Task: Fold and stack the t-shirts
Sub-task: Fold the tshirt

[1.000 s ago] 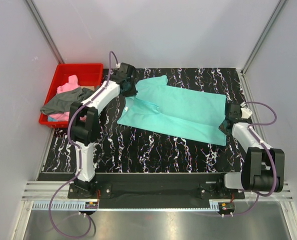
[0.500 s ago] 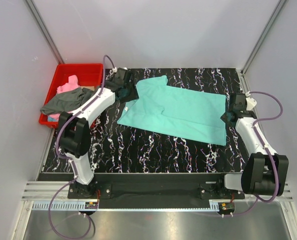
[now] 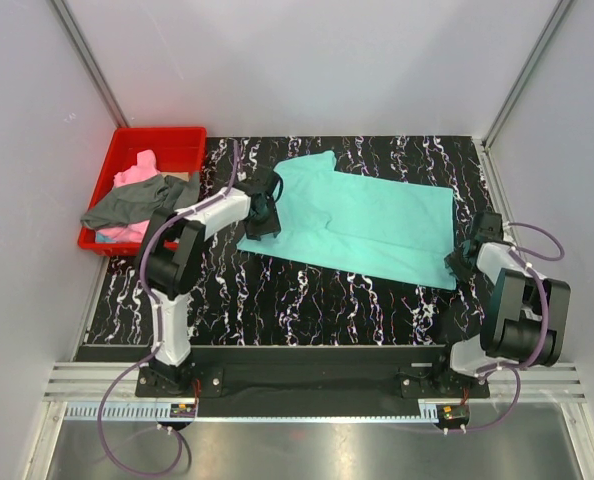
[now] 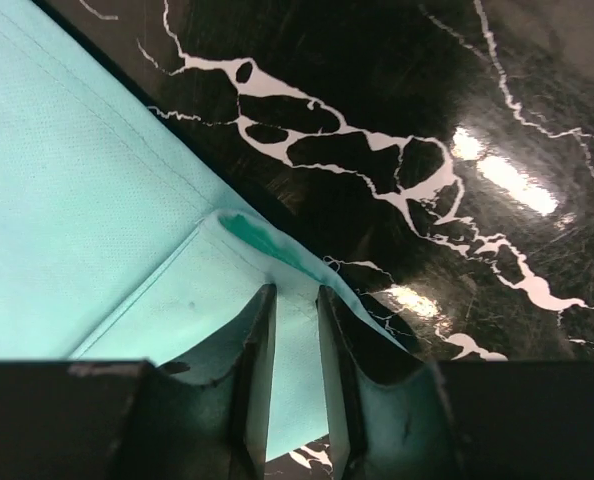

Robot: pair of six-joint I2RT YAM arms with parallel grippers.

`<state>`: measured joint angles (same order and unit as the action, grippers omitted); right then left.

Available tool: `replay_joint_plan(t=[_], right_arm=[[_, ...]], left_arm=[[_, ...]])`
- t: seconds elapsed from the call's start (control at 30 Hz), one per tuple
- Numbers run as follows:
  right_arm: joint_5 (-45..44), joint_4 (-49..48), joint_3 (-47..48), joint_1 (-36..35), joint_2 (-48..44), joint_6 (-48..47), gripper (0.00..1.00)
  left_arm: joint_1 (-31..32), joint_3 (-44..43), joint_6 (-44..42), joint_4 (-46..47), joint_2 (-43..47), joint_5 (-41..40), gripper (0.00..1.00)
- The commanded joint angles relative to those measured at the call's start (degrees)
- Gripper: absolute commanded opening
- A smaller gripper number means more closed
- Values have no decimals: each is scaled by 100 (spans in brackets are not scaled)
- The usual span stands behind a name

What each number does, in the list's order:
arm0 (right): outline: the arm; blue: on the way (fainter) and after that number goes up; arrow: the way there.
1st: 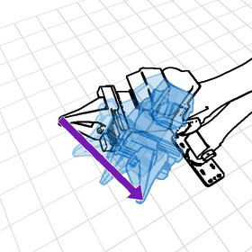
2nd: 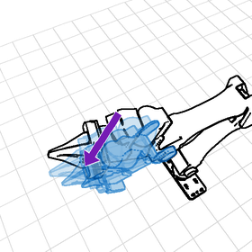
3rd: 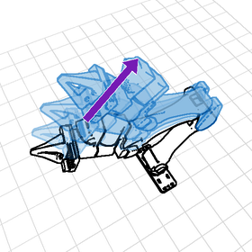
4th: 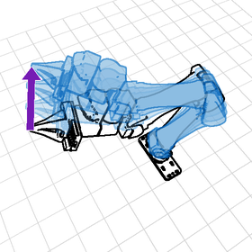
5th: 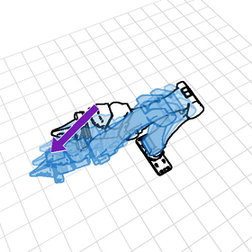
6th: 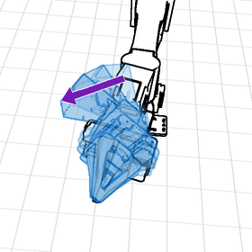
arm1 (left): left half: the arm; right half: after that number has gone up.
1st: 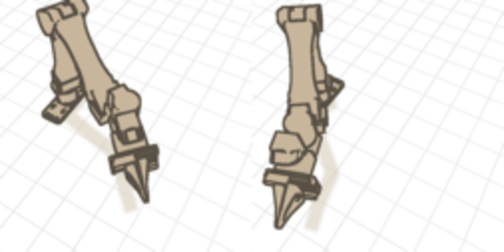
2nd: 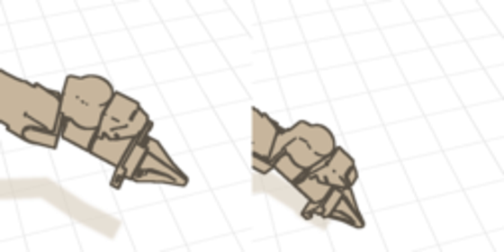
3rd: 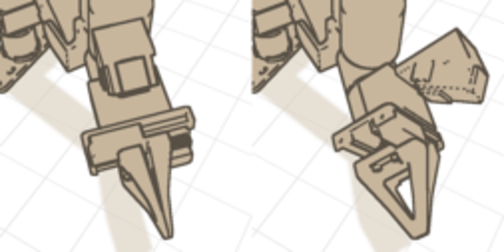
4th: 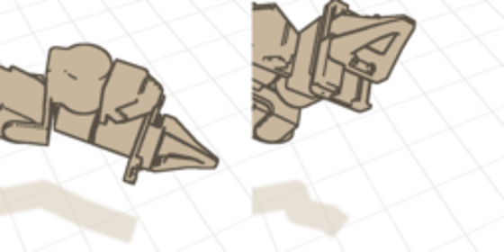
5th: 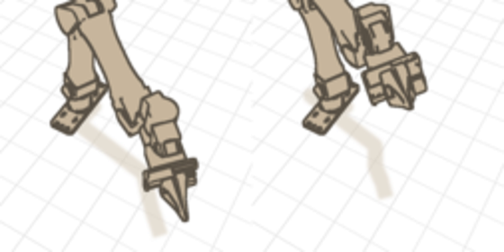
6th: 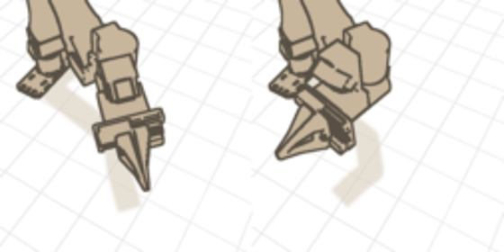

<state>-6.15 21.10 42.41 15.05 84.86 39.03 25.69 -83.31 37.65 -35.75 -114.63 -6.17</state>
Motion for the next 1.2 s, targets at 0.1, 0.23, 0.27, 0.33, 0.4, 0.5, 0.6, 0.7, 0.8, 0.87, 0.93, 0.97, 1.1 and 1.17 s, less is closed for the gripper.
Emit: replay_joint_plan(t=[0.1,0.23,0.27,0.33,0.4,0.5,0.6,0.7,0.8,0.87,0.93,0.97,1.1,1.17], right_arm=[[114,393,-330,77,-706,219,35],[185,763,-322,77,-1585,202,41],[150,738,-287,77,-1682,150,44],[-87,693,-76,77,-1622,27,54],[78,606,335,77,-1359,-262,54],[569,570,1020,77,-876,-561,54],[1026,702,1637,77,-462,-834,54],[1265,720,1831,77,-374,-914,53],[1380,711,1788,77,-461,-914,52],[1328,720,1735,77,-566,-932,52],[1161,790,1726,77,-619,-1002,52],[1108,808,1726,77,-646,-1011,52],[958,1018,1884,77,-602,-1046,53],[1002,1036,1946,77,-541,-1064,53]], left_arm=[[-56,-581,129,-423,-174,-718,49],[-47,-854,164,-759,238,-613,51],[-38,-532,155,-619,431,-526,52],[-38,-100,103,-4,967,53,54],[-38,331,94,295,1179,343,55],[-47,622,-38,524,979,555,54],[-47,605,-109,690,609,897,52],[-38,772,14,954,468,1224,50],[-38,956,269,729,415,987,49],[-29,1140,435,526,493,629,49],[32,1325,489,315,634,320,49],[50,1552,593,262,852,232,49],[155,2265,945,103,1591,73,50],[278,2616,1060,94,2055,168,50]])
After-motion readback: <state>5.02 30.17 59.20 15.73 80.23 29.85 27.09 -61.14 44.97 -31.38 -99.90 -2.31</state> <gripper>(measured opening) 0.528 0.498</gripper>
